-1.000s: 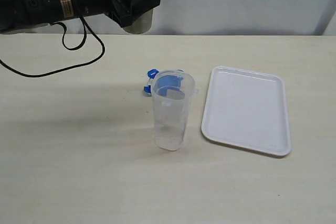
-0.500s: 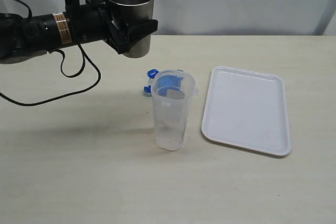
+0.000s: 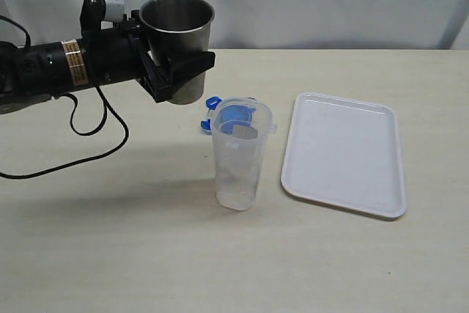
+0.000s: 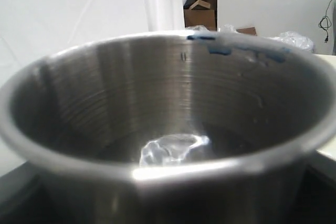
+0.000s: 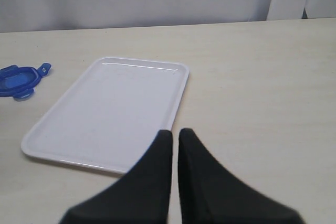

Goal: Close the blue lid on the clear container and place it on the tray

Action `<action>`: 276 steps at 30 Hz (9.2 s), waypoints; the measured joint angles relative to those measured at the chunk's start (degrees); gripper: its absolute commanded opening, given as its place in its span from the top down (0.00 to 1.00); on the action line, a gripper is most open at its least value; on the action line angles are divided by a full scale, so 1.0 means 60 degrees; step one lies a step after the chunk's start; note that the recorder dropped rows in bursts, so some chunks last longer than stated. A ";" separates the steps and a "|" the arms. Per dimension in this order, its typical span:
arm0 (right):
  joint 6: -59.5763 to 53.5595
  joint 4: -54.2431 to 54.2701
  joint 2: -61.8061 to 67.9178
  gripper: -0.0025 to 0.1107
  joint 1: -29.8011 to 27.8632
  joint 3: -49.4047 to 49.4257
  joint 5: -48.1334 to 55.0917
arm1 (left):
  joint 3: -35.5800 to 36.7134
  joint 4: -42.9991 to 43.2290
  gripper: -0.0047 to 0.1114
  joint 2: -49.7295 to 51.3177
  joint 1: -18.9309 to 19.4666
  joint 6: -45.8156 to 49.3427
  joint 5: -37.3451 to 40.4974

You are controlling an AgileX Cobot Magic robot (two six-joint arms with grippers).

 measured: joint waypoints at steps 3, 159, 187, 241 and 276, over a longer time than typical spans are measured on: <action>0.0000 0.0000 0.0000 0.94 0.0000 0.0000 0.0000 | 0.0266 -0.0112 0.96 0.0000 0.0000 0.0218 -0.0016; 0.0000 0.0000 0.0000 0.94 0.0000 0.0000 0.0000 | 0.0800 -0.1735 0.96 0.0000 -0.0935 0.7422 0.0915; 0.0000 0.0000 0.0000 0.94 0.0000 0.0000 0.0000 | 0.0800 -0.1735 0.96 0.0000 -0.0935 0.8053 0.0915; 0.0000 0.0000 0.0000 0.94 0.0000 0.0000 0.0000 | 0.0800 -0.1735 0.96 0.0000 -0.0935 0.9200 0.0843; 0.0000 0.0000 0.0000 0.94 0.0000 0.0000 0.0000 | 0.0800 -0.1839 0.96 0.0000 -0.1430 0.9529 0.1081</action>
